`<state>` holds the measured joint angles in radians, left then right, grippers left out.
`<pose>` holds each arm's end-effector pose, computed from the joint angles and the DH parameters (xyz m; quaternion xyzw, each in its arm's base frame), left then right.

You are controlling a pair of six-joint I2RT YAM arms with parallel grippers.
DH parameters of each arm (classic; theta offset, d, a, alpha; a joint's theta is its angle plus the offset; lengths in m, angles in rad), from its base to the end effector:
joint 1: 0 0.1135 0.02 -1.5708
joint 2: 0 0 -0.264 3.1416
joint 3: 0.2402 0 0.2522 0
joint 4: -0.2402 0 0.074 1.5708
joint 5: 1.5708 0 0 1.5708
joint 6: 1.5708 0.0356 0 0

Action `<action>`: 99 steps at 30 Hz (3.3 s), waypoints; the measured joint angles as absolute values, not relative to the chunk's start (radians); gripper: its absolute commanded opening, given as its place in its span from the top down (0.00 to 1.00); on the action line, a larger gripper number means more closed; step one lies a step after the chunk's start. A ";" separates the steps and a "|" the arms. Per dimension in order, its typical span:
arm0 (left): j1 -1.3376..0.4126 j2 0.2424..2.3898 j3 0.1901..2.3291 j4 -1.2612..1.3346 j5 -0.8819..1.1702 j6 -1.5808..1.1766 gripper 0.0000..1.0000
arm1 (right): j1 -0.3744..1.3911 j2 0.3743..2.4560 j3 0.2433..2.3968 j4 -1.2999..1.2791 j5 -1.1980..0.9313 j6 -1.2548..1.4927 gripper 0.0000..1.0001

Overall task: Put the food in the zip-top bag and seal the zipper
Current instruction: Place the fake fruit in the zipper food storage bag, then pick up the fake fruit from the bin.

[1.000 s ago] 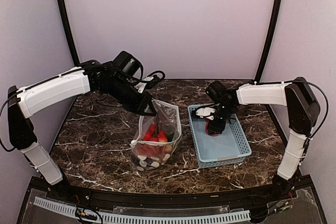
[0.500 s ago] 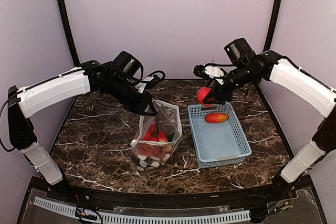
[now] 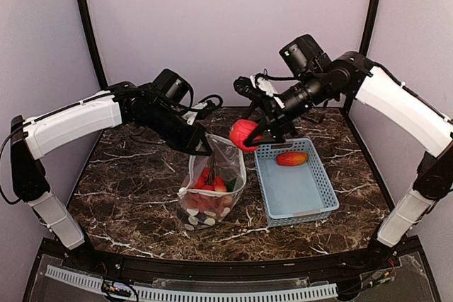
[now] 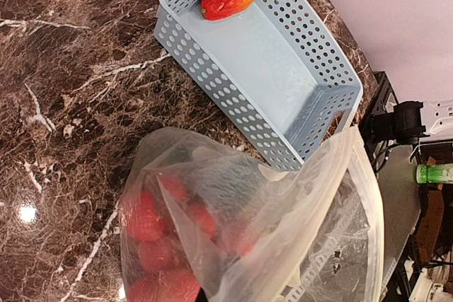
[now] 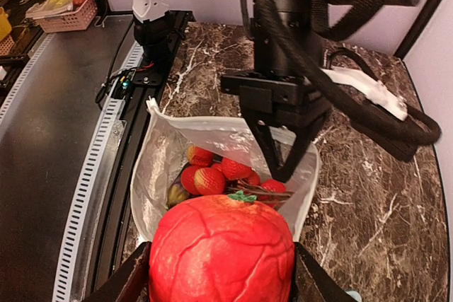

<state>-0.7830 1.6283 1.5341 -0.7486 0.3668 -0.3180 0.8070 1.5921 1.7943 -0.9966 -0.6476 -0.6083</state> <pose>0.2434 -0.2602 0.3337 0.2749 0.8791 -0.3284 0.2092 0.2095 0.2498 0.4124 -0.6619 0.5885 0.3286 0.3279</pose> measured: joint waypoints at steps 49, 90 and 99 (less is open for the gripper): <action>-0.783 1.604 1.481 -0.706 0.375 -0.319 0.99 | 0.648 1.494 1.480 -0.996 -0.369 -0.644 0.29; -0.783 1.604 1.482 -0.704 0.385 -0.313 0.99 | 0.474 1.814 1.267 -0.626 0.084 -0.938 0.36; -0.783 1.604 1.482 -0.704 0.387 -0.306 0.99 | 0.463 1.866 1.279 -0.604 0.083 -0.945 0.36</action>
<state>-0.7830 1.6043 1.4818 -0.7040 0.3866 -0.3061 0.4633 1.8656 1.2789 -0.6044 0.0826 -0.9451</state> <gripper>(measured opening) 0.010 0.638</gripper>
